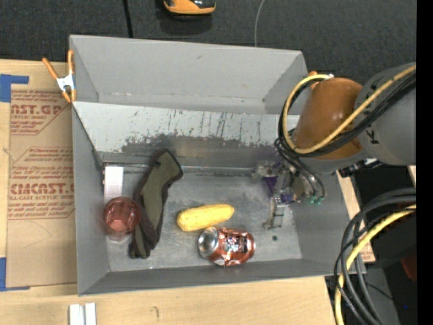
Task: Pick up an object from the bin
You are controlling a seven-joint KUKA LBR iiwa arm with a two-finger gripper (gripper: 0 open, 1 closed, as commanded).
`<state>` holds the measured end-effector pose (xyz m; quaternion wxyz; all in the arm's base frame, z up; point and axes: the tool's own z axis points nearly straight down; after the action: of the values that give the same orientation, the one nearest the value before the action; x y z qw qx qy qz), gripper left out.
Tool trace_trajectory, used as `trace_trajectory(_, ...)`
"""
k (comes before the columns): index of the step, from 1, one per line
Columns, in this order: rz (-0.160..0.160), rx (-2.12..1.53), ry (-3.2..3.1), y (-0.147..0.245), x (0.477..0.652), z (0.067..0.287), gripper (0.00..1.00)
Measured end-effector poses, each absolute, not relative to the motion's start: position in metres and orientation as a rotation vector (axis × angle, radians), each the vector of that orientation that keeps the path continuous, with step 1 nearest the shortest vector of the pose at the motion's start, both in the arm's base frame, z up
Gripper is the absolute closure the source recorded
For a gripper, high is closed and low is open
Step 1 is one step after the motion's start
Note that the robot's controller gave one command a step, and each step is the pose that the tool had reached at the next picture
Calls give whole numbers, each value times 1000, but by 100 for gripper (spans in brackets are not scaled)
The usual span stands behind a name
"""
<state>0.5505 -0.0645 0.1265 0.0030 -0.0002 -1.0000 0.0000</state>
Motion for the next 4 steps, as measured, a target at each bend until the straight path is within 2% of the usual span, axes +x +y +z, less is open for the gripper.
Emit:
trace_trajectory(1, 1, 0, -3143, -64, 552, 131, 0)
trace_trajectory(2, 6, 110, -3151, -52, 535, 118, 0)
trace_trajectory(3, -1, 462, -3106, -23, 507, 79, 0)
trace_trajectory(4, -1, -6, -3144, -5, 516, 70, 100)
